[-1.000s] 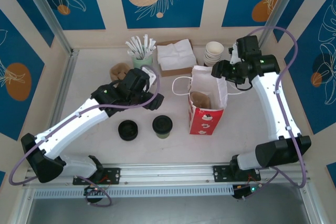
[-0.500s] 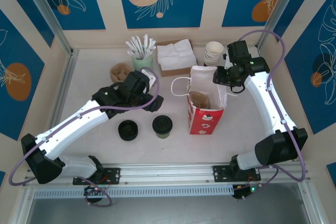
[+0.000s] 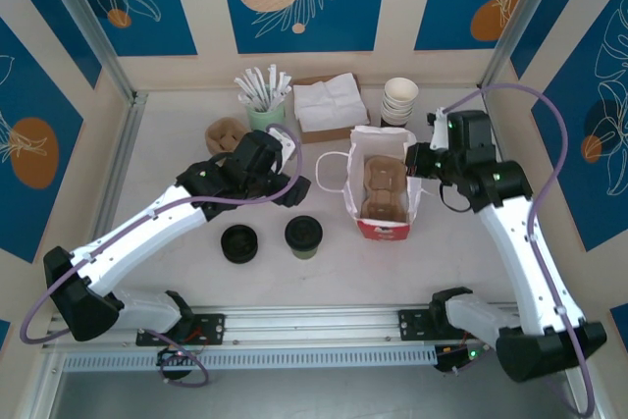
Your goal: Pack the takeout coffee
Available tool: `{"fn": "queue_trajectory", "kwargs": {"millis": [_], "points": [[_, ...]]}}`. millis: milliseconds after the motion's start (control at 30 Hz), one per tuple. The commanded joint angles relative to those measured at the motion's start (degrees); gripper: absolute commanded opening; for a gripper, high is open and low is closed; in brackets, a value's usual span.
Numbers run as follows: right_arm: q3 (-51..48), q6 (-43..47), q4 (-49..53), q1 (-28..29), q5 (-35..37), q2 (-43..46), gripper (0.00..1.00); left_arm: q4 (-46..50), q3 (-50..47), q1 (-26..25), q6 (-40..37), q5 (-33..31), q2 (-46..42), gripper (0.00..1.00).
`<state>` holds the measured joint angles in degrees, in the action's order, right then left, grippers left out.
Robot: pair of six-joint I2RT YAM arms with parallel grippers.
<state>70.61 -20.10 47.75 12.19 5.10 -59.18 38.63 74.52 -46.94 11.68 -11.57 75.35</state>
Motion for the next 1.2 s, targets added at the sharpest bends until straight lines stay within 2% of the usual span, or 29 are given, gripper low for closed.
{"fn": "queue_trajectory", "kwargs": {"millis": [0,167,333,467,667,900,1033,1167], "points": [[-5.3,-0.5,-7.6,0.6,-2.3,4.2,0.00,-1.5,1.3,0.5,-0.7,1.2,0.9,0.90],[-11.3,1.7,-13.5,0.6,-4.6,10.0,0.00,-1.7,2.1,0.6,-1.0,1.5,1.6,0.90],[-12.4,3.3,-15.2,0.7,-6.8,11.9,0.00,-2.4,2.1,0.6,-1.2,1.7,1.8,0.90],[-13.0,3.5,-15.9,0.8,-5.9,13.3,0.00,-2.8,1.6,0.6,-1.5,1.7,1.7,0.91],[-11.8,1.1,-13.1,0.8,-4.2,12.1,0.00,-3.4,1.1,0.6,-1.9,2.3,1.6,0.91],[-5.3,-8.8,-3.8,0.2,-0.1,6.9,0.00,-1.9,0.8,0.6,-0.1,3.0,2.2,0.91],[-1.4,-14.1,1.7,-1.0,0.1,3.0,0.00,-1.8,-2.0,0.5,2.0,3.6,1.1,0.92],[-1.2,-15.7,2.1,-2.0,-0.7,2.0,0.00,-0.9,-4.8,-0.7,3.5,3.3,0.4,0.91]]}}
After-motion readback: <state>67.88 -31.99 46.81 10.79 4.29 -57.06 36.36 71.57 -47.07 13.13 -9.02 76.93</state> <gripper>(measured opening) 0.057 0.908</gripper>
